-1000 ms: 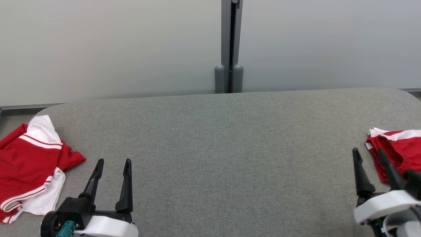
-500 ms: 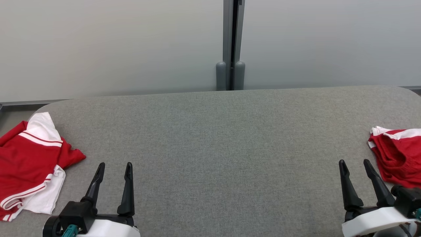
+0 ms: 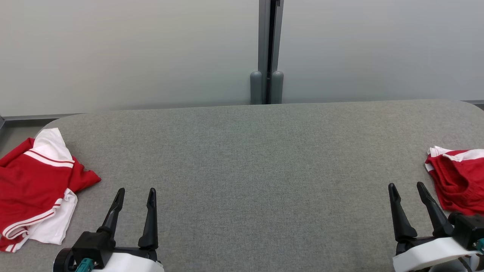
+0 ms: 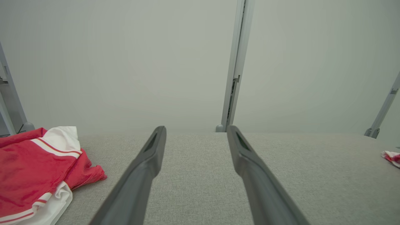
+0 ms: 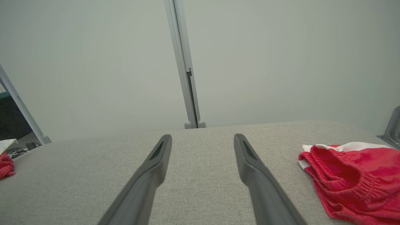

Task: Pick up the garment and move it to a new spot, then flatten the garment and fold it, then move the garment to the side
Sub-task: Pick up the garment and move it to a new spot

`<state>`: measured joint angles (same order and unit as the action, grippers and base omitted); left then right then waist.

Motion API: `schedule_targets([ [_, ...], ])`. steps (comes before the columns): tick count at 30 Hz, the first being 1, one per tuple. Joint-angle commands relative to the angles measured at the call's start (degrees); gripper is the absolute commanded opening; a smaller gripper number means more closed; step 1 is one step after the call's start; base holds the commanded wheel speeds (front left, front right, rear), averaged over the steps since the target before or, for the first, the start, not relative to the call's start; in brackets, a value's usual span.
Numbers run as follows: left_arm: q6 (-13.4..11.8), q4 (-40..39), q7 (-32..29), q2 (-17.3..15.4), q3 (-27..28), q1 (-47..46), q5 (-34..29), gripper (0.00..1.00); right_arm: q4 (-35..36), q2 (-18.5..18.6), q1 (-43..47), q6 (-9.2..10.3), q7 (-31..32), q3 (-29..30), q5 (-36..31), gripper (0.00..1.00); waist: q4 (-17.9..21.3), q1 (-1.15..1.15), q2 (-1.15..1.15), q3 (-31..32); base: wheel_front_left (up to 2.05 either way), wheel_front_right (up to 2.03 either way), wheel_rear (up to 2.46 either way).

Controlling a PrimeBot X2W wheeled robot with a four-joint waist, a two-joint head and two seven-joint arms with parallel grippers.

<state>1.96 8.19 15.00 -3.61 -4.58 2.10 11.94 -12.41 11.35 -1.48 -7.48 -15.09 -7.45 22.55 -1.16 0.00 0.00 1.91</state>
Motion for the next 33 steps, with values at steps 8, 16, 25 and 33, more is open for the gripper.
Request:
schedule_targets([
  [8, 0.34, 0.89, 0.24, 0.06, 0.61, -0.15, -0.87, 1.0, -0.35, 0.7, 0.08, -0.03, -0.08, -0.41, -0.39, 1.0, -0.13, 0.0, 0.0, 0.22, 0.0, 0.0, 0.0],
  [16, 0.46, 1.52, 0.24, 0.18, 1.4, -0.97, -0.78, 1.0, -0.26, 0.8, -0.66, -0.03, 0.13, -2.03, 0.12, 1.0, -2.47, 0.0, 0.0, 0.17, 0.0, 0.0, 0.0],
  [25, -0.44, 2.51, 0.13, -0.43, 3.34, -1.02, -1.33, 1.0, -1.02, -0.38, -1.76, -0.03, 0.05, -5.45, 1.24, 1.0, -10.39, 0.0, 0.0, 0.38, 0.0, 0.0, 0.0],
  [33, -0.86, 3.5, 0.13, -0.77, 4.39, -0.35, -0.76, 1.0, -1.91, -0.96, -2.79, -0.02, -0.03, -8.38, 1.91, 1.0, -17.9, 0.0, 0.0, 0.44, 0.0, 0.0, 0.0],
])
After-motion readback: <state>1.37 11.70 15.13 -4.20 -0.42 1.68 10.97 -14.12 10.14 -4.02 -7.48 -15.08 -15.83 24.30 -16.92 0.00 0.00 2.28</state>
